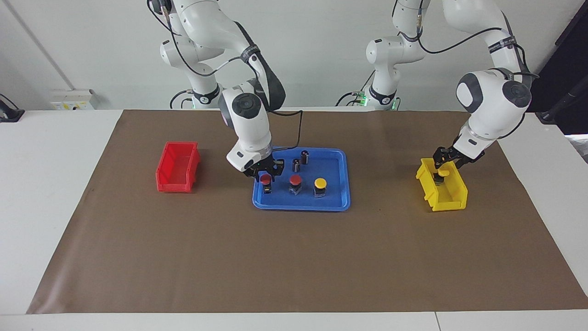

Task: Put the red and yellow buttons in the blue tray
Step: 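Place the red button in the tray while the left gripper reaches the yellow bin, then withdraw the right gripper to rest while the left gripper grasps a yellow button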

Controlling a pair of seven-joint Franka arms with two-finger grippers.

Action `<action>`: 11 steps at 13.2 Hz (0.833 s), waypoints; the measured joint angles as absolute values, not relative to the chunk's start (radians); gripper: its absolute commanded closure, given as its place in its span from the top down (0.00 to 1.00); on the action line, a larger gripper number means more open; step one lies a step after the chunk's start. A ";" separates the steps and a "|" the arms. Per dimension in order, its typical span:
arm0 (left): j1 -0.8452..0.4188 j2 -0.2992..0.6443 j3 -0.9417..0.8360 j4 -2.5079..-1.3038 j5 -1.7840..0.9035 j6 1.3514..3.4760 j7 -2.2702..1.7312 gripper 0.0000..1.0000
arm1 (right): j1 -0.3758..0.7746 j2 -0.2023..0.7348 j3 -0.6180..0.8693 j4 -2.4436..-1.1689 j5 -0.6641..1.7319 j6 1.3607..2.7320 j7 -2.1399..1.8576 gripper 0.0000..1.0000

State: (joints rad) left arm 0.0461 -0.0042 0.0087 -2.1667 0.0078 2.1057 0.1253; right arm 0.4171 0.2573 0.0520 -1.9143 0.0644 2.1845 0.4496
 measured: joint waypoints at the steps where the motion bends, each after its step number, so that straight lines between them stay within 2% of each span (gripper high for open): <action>1: 0.046 -0.004 0.009 -2.180 0.008 2.126 0.113 0.74 | 0.417 0.256 0.051 -1.901 0.064 2.181 0.450 1.00; 4: 0.046 -0.004 0.009 -2.197 0.007 2.153 0.086 0.74 | 0.388 0.243 0.033 -1.789 0.064 2.062 0.450 1.00; 8: 0.046 -0.004 0.009 -2.229 0.007 2.212 0.075 0.72 | 0.243 0.173 0.025 -1.639 0.063 1.829 0.447 1.00; 10: 0.046 0.000 0.009 -2.259 0.007 2.252 0.074 0.66 | 0.188 0.136 0.024 -1.600 0.063 1.735 0.446 1.00; 11: 0.046 0.003 0.009 -2.270 0.007 2.266 0.074 0.57 | 0.166 0.118 0.024 -1.590 0.060 1.701 0.441 1.00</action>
